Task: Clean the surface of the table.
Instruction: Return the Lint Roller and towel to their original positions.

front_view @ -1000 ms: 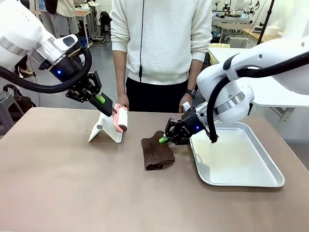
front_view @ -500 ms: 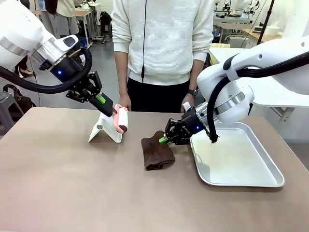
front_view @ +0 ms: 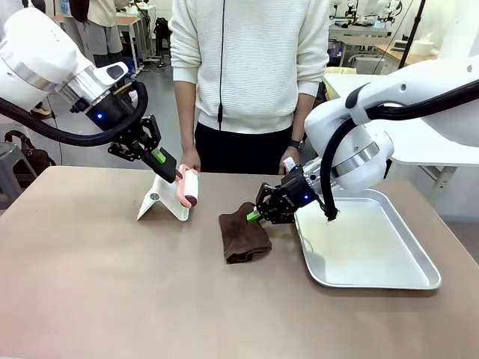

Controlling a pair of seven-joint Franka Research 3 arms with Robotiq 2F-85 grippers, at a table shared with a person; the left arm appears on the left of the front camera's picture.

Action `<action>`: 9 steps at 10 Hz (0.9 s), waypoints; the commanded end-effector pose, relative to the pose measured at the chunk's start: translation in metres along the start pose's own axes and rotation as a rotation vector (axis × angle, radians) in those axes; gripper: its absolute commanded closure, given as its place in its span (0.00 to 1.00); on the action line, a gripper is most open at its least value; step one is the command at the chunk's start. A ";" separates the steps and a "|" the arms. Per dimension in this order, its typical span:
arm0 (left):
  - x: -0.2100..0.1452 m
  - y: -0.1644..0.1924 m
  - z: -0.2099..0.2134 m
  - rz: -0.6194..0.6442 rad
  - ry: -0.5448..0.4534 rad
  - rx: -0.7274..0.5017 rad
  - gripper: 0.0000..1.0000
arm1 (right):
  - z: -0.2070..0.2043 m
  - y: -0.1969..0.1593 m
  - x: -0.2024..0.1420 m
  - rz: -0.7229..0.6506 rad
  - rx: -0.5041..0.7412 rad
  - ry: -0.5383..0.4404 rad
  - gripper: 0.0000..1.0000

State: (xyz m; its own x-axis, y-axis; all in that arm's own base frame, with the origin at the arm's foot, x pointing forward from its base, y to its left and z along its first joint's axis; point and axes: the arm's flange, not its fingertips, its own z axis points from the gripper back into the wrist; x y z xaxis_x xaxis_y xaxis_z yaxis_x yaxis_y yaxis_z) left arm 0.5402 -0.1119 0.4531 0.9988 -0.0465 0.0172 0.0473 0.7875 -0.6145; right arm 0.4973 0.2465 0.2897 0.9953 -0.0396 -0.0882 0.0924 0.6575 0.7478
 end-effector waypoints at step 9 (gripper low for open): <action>0.028 0.013 -0.020 0.106 0.054 0.085 0.78 | -0.015 0.001 0.005 -0.023 -0.042 0.005 0.89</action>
State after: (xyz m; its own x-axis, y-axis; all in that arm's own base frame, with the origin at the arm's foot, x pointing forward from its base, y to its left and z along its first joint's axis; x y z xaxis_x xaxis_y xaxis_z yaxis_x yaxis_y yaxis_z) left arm 0.5625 -0.1126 0.4241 0.9977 0.0103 -0.0674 -0.0471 0.8193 -0.5714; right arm 0.4961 0.2503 0.2777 0.9946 -0.0383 -0.0967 0.0971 0.6750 0.7314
